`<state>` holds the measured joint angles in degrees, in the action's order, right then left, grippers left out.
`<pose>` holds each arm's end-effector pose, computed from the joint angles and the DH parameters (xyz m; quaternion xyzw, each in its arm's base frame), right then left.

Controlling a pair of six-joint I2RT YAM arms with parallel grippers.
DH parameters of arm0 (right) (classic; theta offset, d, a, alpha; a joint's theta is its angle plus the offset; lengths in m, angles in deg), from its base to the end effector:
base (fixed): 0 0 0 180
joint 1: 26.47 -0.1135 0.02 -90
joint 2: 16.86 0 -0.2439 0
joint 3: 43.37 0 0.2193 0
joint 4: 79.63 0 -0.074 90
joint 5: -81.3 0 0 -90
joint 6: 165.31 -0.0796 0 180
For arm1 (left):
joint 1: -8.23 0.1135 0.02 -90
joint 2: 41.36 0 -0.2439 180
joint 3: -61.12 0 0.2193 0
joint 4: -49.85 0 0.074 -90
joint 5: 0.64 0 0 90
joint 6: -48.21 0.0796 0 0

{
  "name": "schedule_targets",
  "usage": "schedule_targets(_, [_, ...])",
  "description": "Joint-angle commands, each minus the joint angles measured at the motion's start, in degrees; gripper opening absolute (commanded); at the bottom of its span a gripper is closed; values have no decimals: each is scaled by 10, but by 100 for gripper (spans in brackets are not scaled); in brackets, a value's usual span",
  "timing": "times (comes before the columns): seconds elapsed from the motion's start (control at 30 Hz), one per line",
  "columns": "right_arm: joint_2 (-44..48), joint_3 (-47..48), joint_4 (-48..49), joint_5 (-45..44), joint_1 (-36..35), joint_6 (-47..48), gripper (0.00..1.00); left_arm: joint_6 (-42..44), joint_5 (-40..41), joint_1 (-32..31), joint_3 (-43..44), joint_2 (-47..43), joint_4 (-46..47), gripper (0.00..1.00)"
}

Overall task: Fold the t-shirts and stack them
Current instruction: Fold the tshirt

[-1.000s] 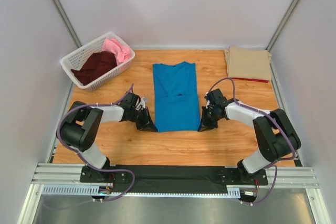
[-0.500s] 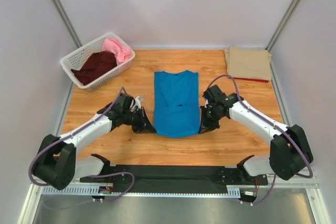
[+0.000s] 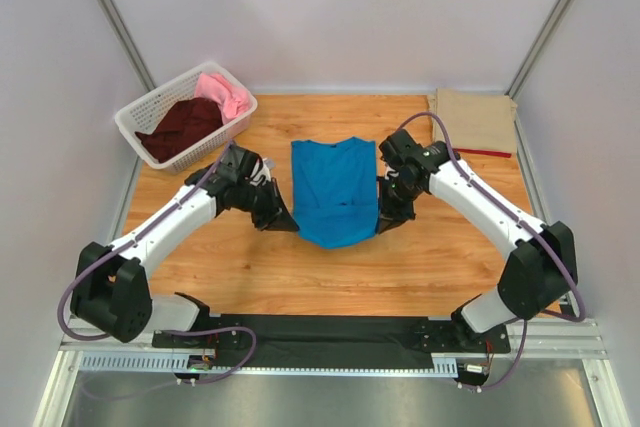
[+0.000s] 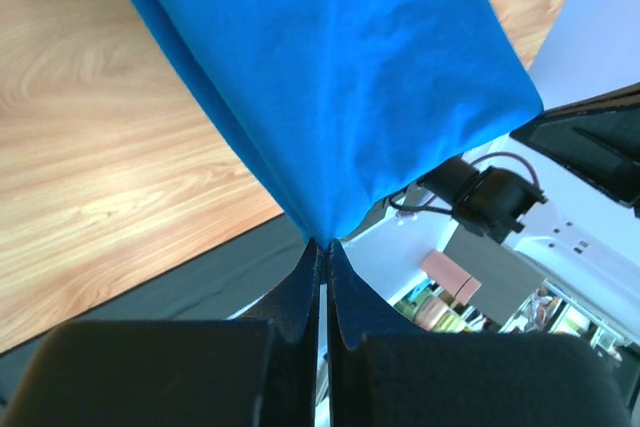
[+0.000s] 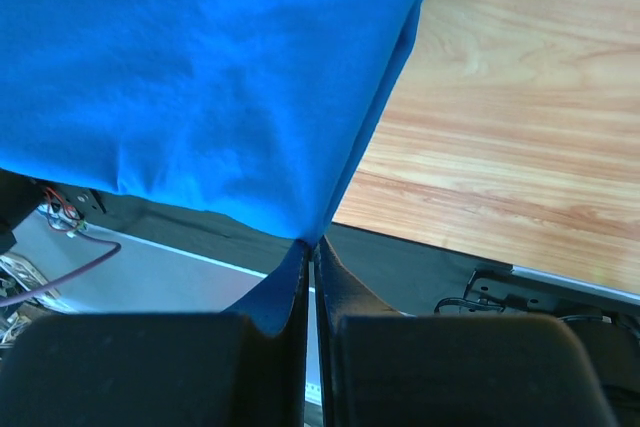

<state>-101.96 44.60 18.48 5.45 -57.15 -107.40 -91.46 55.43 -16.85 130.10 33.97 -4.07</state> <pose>0.2025 0.1428 0.2191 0.0004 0.9879 0.1541 0.0172 0.2036 -0.1444 0.2036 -0.1237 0.9192 -0.3731 0.0238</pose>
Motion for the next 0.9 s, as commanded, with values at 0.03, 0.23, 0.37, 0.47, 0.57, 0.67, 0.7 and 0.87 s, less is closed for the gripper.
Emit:
schedule_targets(0.03, [-47,91,-58,-19,3,11,0,27,10,19,81,38,-80,0])
schedule_targets(0.23, [-112,195,-101,-33,29,35,0,37,12,55,152,87,-96,0])
schedule_targets(0.37, [-146,267,-124,-60,54,55,0,57,8,72,208,131,-105,0])
schedule_targets(0.47, [-179,316,-123,-45,69,66,0,67,7,78,265,170,-121,0])
schedule_targets(0.57, [-216,369,-120,-36,81,73,0,67,-10,83,310,207,-115,0])
schedule_targets(0.67, [-241,413,-112,-36,91,77,0,70,-8,96,355,243,-123,0])
schedule_targets(0.7, [-255,421,-105,-38,95,78,0,70,-10,103,375,252,-124,0])
schedule_targets(0.87, [-305,481,-98,-18,116,82,0,69,-12,125,426,299,-123,0])
